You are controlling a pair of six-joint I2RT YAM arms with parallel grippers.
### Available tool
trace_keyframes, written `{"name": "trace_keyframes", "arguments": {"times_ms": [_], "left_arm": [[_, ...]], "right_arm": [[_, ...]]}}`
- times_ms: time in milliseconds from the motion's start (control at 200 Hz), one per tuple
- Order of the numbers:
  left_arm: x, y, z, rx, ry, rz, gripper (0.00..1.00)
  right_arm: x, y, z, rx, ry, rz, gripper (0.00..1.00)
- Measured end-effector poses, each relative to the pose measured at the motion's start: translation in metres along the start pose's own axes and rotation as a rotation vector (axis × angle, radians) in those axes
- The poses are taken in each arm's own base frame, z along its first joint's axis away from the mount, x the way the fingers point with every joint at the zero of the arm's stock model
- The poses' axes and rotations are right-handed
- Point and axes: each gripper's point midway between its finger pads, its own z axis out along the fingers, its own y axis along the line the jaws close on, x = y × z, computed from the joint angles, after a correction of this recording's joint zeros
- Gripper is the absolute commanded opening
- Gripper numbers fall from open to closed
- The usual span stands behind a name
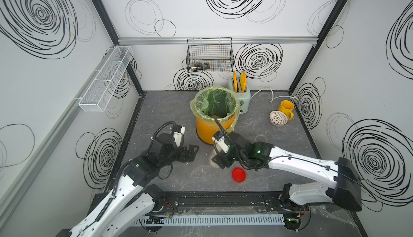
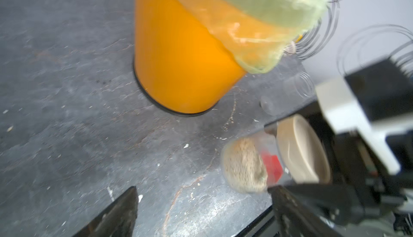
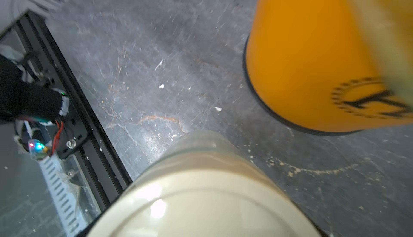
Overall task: Empty expired oatmeal from jars
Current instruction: Pick up the jar from the center of the board, then unscrew the lid from the jar.
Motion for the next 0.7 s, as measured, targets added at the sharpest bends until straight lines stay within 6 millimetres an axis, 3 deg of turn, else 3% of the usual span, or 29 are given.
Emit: {"name": "trace_keyframes", "arguments": {"times_ms": [150,255,505,700], "left_arm": [[0.007,-0.061,0.001,0.18,-0.064,0.26,0.96],[0.015,-0.087,0.003,0.254,-0.082,0.387,0.96],[0.035,-0.118,0.008,0.336,-0.145,0.601,0.96],[0.043,-0.127,0.014,0.327,-0.201,0.671,0.96]], "right_arm": [[-0.026,-0.026,-0.05,-0.03,-0.161,0.079,0.57],[-0.035,-0.029,-0.071,-0.086,-0.221,0.094,0.57],[-0.032,-0.012,-0.081,-0.245,-0.201,0.081,0.57],[-0.031,0.007,-0.085,-0.359,-0.174,0.063,0.56]]}}
